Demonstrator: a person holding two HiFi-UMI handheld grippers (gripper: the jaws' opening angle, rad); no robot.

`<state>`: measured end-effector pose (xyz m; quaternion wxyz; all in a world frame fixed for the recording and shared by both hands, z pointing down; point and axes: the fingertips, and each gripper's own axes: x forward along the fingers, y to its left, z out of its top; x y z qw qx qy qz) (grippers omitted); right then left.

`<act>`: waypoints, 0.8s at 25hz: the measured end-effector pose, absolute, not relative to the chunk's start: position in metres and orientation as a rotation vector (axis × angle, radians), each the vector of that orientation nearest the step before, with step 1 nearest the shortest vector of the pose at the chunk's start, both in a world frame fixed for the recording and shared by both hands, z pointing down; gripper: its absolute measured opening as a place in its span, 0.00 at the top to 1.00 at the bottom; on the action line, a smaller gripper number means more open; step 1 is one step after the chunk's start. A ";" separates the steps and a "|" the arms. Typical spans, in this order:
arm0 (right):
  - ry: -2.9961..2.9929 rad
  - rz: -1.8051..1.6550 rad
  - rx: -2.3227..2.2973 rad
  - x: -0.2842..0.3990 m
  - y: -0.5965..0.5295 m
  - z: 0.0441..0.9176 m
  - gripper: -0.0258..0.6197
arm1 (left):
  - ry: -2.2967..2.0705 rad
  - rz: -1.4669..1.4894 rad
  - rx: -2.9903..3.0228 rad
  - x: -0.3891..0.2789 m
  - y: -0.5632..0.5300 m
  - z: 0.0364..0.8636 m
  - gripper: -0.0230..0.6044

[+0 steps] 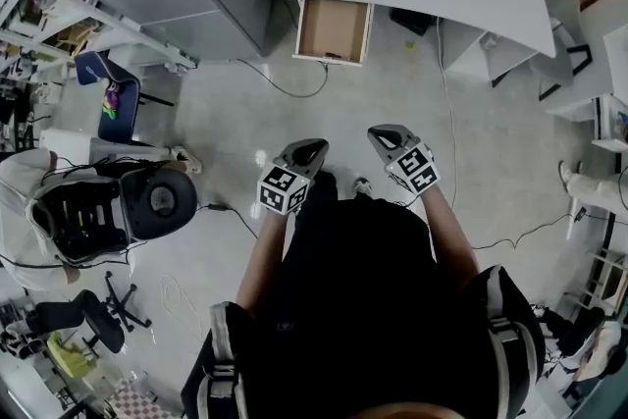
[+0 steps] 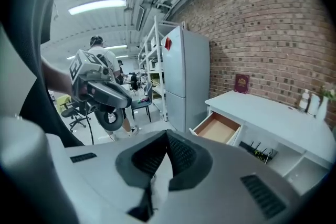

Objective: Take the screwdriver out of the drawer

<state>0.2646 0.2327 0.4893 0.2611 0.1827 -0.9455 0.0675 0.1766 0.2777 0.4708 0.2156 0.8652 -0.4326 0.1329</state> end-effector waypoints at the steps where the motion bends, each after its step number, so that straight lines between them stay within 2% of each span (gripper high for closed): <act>1: -2.554 0.189 0.496 0.265 0.233 0.491 0.87 | -1.197 0.370 2.395 0.177 0.278 0.472 0.93; 10: -2.489 0.199 0.511 0.259 0.222 0.501 0.87 | -1.173 0.352 2.386 0.159 0.269 0.477 0.93; 20: -2.420 0.175 0.554 0.213 0.176 0.502 0.87 | -1.102 0.340 2.410 0.110 0.212 0.475 0.93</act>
